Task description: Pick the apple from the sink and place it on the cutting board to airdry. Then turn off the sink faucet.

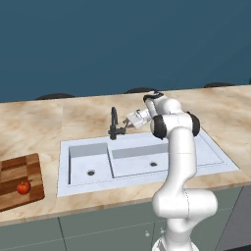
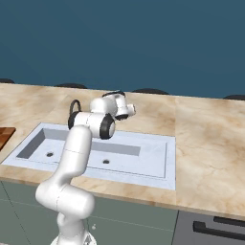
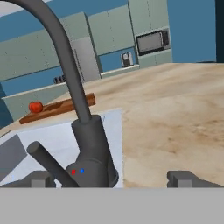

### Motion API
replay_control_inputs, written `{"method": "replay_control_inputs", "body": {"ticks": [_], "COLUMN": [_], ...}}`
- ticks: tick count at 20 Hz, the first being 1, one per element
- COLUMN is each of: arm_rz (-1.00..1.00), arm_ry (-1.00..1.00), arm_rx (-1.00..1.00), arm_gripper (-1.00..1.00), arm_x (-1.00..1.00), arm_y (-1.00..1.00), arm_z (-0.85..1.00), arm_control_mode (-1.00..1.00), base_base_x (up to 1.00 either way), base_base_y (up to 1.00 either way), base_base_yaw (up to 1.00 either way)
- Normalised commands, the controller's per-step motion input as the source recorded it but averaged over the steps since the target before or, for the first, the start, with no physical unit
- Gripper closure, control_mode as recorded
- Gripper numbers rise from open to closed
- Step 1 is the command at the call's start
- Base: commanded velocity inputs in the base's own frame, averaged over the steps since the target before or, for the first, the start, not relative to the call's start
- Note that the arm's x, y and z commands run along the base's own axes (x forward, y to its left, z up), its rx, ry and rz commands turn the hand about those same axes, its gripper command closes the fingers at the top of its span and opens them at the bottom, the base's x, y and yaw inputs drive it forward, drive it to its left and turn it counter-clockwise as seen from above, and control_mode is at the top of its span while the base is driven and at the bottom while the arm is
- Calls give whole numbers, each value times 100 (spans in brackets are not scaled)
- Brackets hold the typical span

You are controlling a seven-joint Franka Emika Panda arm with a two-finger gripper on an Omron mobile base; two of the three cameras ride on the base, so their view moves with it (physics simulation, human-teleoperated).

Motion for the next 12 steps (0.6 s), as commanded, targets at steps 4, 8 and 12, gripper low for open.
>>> {"method": "replay_control_inputs", "body": {"ticks": [4,8,12], "arm_rz": [0,0,0], "arm_ry": [0,0,0], "arm_rx": [0,-2,-2], "arm_gripper": [-100,-100,-100], "arm_x": [24,33,34], "arm_y": [71,86,84], "arm_z": [43,35,33], "arm_control_mode": [-100,-100,-100], "base_base_x": [0,0,0], "base_base_y": [0,0,0], "base_base_yaw": [0,0,0]}}
